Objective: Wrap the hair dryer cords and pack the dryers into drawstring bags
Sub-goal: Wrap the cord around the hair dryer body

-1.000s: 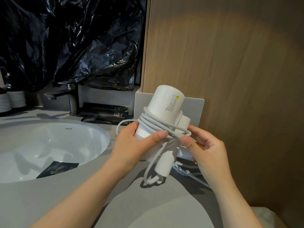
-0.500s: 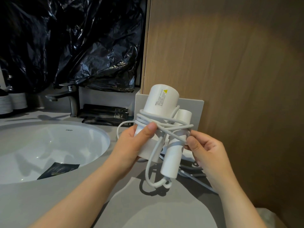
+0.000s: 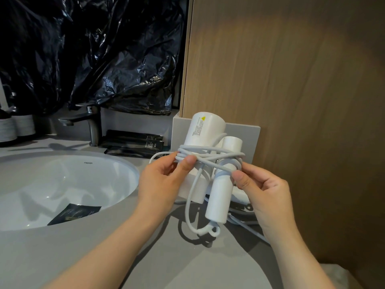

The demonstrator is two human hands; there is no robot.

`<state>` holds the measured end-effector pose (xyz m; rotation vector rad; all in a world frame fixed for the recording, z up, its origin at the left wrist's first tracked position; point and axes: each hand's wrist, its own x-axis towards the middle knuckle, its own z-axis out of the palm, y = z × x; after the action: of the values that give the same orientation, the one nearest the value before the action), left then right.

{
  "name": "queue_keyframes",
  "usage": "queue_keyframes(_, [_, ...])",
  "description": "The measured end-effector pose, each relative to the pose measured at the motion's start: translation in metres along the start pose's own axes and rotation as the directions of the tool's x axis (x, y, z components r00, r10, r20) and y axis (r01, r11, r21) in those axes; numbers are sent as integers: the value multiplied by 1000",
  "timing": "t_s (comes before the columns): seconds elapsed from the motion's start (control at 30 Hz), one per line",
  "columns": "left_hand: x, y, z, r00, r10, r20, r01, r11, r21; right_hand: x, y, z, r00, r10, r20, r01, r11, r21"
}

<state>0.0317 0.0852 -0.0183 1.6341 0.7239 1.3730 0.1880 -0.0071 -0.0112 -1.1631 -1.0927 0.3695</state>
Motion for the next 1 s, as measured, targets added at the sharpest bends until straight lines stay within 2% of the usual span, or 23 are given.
queue_keyframes(0.07, [-4, 2, 2, 999, 18, 42, -21, 998, 62, 0, 0, -1, 1000, 3, -15, -3, 1000, 2])
queue_keyframes(0.17, [-9, 0, 7, 986, -28, 164, 3, 989, 146, 0, 0, -2, 1000, 8, -18, -8, 1000, 3])
queue_keyframes(0.27, [-9, -6, 7, 981, -76, 179, 33, 973, 228, -1, -1, -2, 1000, 19, -18, -18, 1000, 1])
queue_keyframes(0.43, [-4, 0, 5, 980, -125, 154, 136, 989, -63, -4, -9, -4, 999, 16, 30, -17, 999, 46])
queue_keyframes(0.57, [-3, 3, 3, 961, -161, 224, 211, 952, -220, -5, -11, -5, 997, 31, 66, -36, 997, 67])
queue_keyframes(0.8, [0, -4, 1, 905, -160, 393, 254, 946, -200, -3, -8, -6, 996, 72, 49, -77, 990, 116])
queue_keyframes(1.0, [-1, -10, 0, 904, -215, 370, 273, 956, -110, -4, -6, -5, 992, 90, 83, -96, 992, 77])
